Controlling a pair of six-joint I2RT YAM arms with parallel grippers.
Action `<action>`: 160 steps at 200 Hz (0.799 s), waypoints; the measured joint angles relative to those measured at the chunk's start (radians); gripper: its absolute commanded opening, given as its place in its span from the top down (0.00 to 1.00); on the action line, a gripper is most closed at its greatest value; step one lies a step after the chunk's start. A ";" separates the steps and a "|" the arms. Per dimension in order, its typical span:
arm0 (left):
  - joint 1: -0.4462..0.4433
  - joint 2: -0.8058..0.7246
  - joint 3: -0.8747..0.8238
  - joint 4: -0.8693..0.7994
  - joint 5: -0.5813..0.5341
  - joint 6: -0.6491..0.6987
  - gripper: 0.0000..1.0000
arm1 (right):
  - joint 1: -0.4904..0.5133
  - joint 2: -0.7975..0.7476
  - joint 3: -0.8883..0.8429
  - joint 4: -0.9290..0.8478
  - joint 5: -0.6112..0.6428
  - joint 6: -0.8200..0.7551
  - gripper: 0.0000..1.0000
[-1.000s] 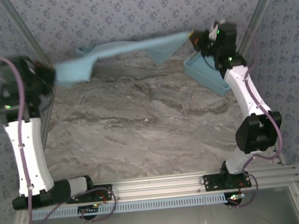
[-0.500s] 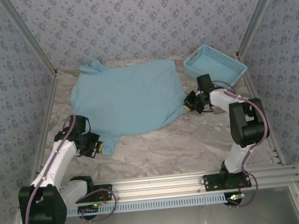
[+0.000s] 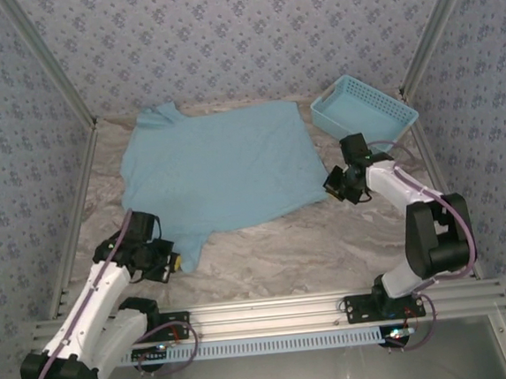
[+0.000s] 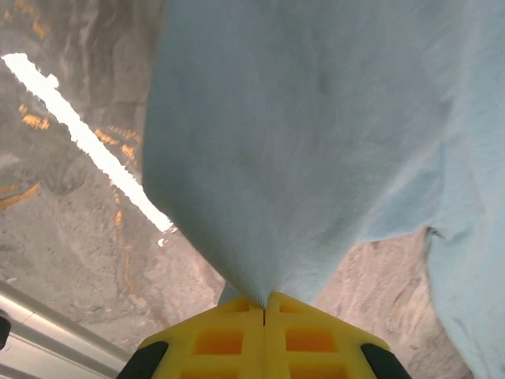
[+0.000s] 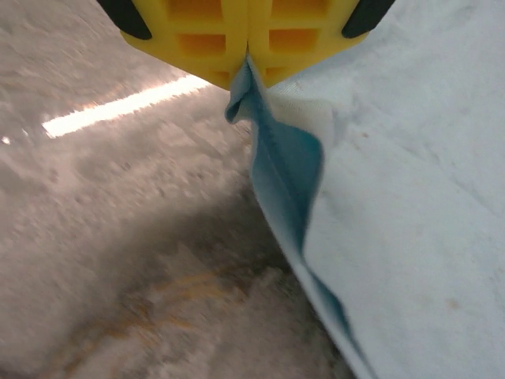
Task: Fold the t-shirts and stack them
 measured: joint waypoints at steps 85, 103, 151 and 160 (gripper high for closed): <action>-0.053 -0.028 0.125 -0.122 -0.004 -0.150 1.00 | -0.051 -0.011 -0.006 -0.079 0.049 -0.061 1.00; -0.054 -0.039 0.159 -0.185 -0.022 -0.142 1.00 | -0.074 -0.011 0.018 -0.100 0.065 -0.086 1.00; -0.067 -0.021 0.117 -0.222 -0.037 -0.076 0.48 | -0.083 0.000 0.040 -0.108 0.080 -0.128 0.87; -0.067 0.003 0.096 -0.216 -0.035 -0.058 0.43 | -0.083 0.008 0.040 -0.113 0.089 -0.134 0.78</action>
